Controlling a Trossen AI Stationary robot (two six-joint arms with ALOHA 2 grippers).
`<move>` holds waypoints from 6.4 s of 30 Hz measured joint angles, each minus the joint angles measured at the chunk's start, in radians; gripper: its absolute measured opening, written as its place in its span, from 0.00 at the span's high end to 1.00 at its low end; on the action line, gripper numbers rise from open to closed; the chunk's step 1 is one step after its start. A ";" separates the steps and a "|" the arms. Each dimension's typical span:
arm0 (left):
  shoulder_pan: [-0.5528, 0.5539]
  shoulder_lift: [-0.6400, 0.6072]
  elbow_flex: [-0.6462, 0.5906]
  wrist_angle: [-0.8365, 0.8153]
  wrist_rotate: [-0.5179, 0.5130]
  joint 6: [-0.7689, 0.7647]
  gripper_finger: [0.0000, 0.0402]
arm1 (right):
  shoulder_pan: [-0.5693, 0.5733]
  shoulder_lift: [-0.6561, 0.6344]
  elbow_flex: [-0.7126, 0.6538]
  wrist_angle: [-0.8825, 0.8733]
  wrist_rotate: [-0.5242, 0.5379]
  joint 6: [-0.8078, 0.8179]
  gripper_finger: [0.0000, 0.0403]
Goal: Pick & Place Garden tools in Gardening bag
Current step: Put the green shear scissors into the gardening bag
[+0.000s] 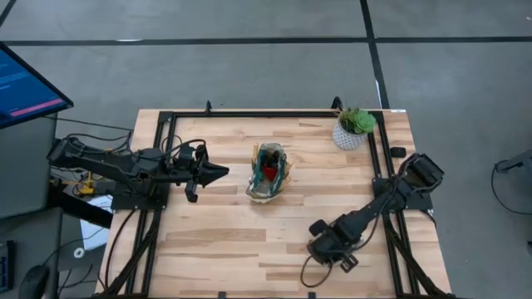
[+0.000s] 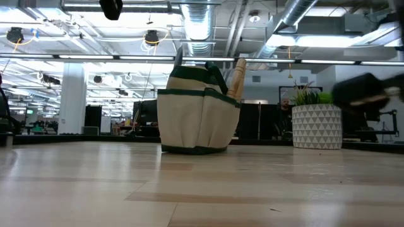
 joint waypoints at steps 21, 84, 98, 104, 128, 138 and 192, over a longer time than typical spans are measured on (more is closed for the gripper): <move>0.000 -0.013 0.000 0.002 0.001 0.007 1.00 | -0.122 -0.002 0.237 0.196 0.604 0.565 0.88; 0.001 -0.348 0.000 0.018 0.266 -0.071 1.00 | -0.190 0.583 0.981 0.943 1.757 -0.175 0.88; 0.001 -0.348 0.000 0.020 0.309 -0.074 1.00 | -0.203 0.589 0.979 0.847 1.758 -0.296 0.88; 0.001 -0.348 0.000 0.020 0.308 -0.075 1.00 | -0.220 0.588 0.979 0.798 1.758 -0.344 0.88; 0.001 -0.348 0.000 0.019 0.307 -0.075 1.00 | -0.237 0.587 0.934 0.380 1.756 0.271 0.88; 0.001 -0.348 0.000 0.019 0.307 -0.075 1.00 | -0.240 0.587 0.926 0.362 1.757 0.321 0.88; 0.001 -0.346 0.000 0.016 0.307 -0.046 1.00 | -0.187 0.536 0.933 -0.167 1.731 0.928 0.52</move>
